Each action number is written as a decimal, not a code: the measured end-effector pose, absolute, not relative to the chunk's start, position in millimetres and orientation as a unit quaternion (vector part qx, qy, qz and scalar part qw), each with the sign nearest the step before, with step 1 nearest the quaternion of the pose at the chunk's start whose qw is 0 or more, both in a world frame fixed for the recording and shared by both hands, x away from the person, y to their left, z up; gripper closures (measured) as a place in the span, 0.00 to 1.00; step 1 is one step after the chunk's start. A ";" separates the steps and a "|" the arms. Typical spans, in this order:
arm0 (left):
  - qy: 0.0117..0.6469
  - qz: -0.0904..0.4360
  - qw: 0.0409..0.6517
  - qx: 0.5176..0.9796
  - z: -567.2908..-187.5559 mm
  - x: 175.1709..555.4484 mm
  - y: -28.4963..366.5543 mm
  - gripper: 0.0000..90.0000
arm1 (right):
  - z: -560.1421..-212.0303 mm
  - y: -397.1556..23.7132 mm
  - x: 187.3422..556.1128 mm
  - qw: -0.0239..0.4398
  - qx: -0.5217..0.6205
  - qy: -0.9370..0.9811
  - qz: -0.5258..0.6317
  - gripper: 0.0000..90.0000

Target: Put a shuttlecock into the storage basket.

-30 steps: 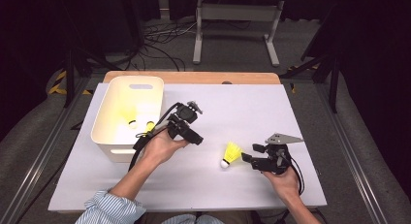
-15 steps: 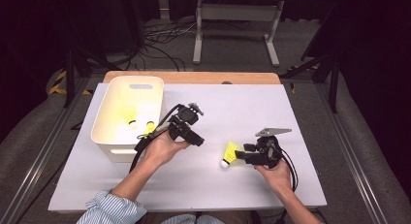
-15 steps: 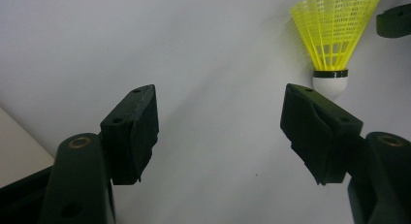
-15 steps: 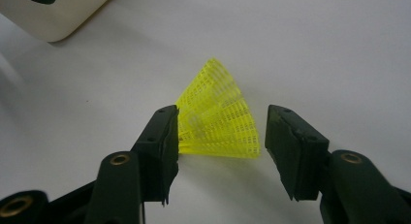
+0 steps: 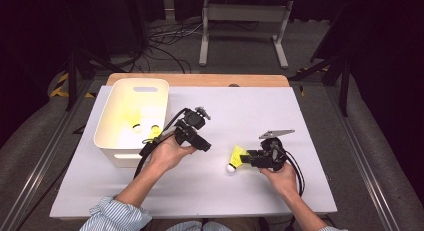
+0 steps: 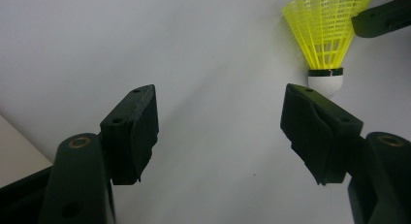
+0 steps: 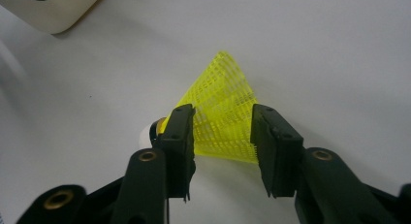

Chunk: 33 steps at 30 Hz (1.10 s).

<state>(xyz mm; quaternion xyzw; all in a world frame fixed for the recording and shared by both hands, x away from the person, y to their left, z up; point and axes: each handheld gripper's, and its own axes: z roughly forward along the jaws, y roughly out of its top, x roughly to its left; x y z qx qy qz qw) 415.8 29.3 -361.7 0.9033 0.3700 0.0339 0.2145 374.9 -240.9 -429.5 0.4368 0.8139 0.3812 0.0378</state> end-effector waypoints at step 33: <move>0.367 0.033 0.216 0.904 -360.7 415.5 30.9 0.35 | -419.8 -241.2 373.5 -0.033 0.390 0.835 0.387 1.00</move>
